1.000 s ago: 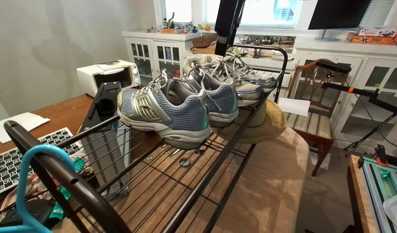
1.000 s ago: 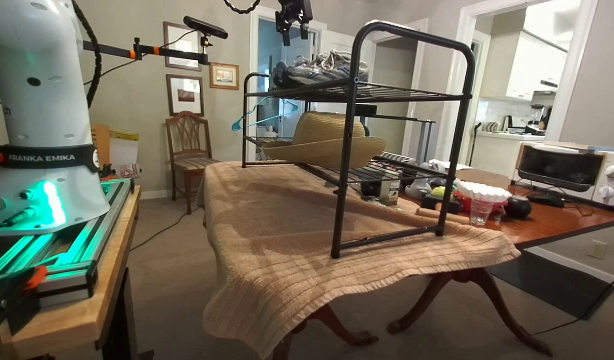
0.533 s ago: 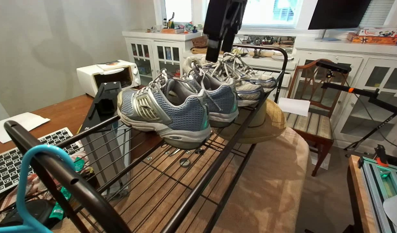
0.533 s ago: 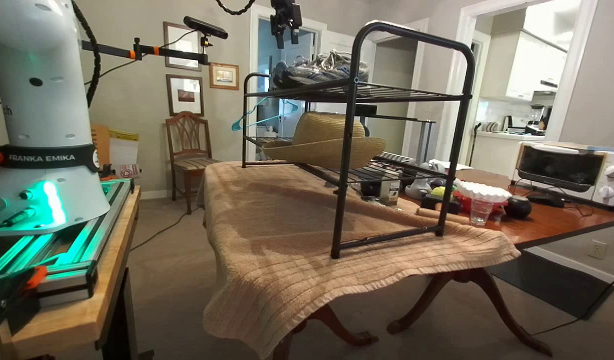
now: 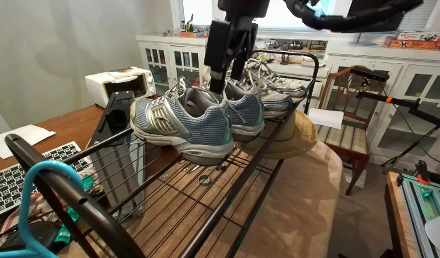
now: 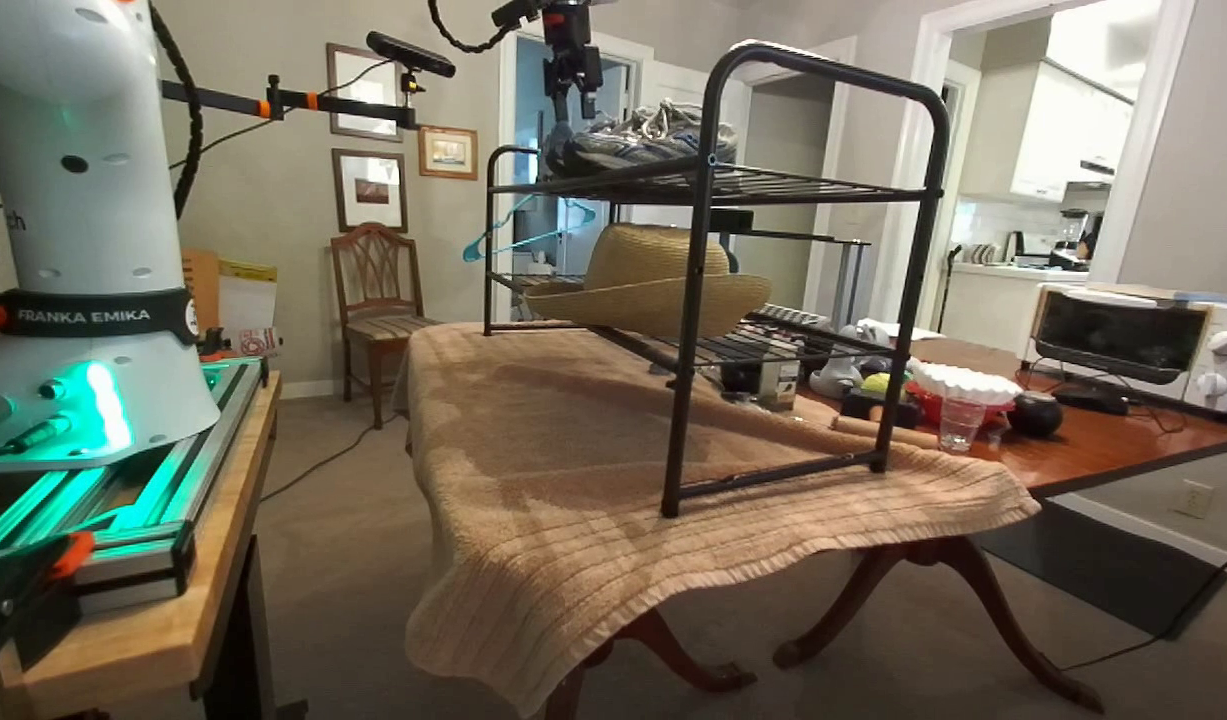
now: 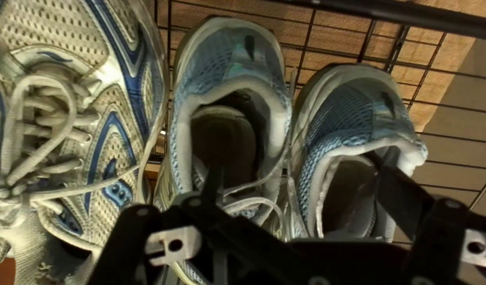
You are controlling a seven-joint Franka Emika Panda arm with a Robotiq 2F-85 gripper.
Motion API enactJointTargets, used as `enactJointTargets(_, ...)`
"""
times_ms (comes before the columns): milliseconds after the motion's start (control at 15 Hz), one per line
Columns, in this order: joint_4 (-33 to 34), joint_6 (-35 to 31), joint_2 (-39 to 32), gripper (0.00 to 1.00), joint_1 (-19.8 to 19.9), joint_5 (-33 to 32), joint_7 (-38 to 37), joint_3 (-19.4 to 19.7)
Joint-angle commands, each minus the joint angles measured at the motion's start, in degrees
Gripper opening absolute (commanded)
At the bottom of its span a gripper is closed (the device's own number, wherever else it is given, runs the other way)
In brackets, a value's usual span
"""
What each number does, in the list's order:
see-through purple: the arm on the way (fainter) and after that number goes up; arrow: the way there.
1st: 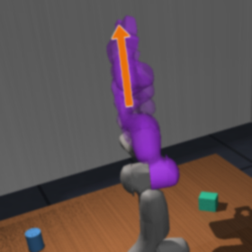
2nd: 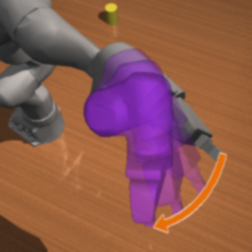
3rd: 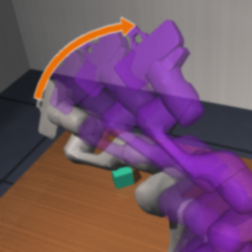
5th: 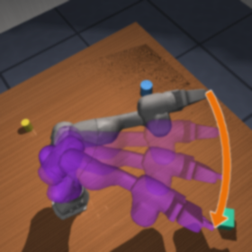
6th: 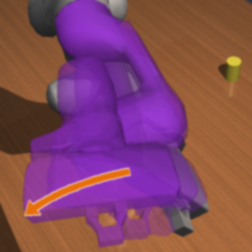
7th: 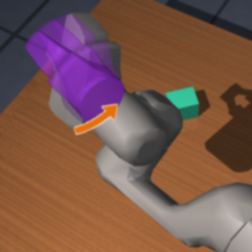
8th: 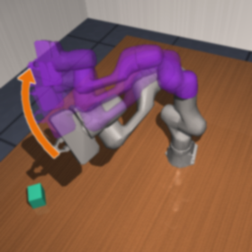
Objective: Move the shoes to the right
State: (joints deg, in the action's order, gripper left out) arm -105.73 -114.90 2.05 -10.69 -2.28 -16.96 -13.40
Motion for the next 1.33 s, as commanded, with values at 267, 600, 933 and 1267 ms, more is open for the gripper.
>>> enactJointTargets(267, -2.21, -4.63, -1.33, 1.00, -0.86, -0.23, -2.31, 0.30)
enactJointTargets(600, -3.97, -7.69, -1.70, 1.00, -0.95, 0.04, -2.85, 0.28)
enactJointTargets(933, -4.27, -6.78, -1.88, 0.58, -0.95, -0.89, -3.39, 0.32)
enactJointTargets(1267, -3.52, -7.04, -2.18, 0.18, -0.91, -0.16, -1.07, 0.37)
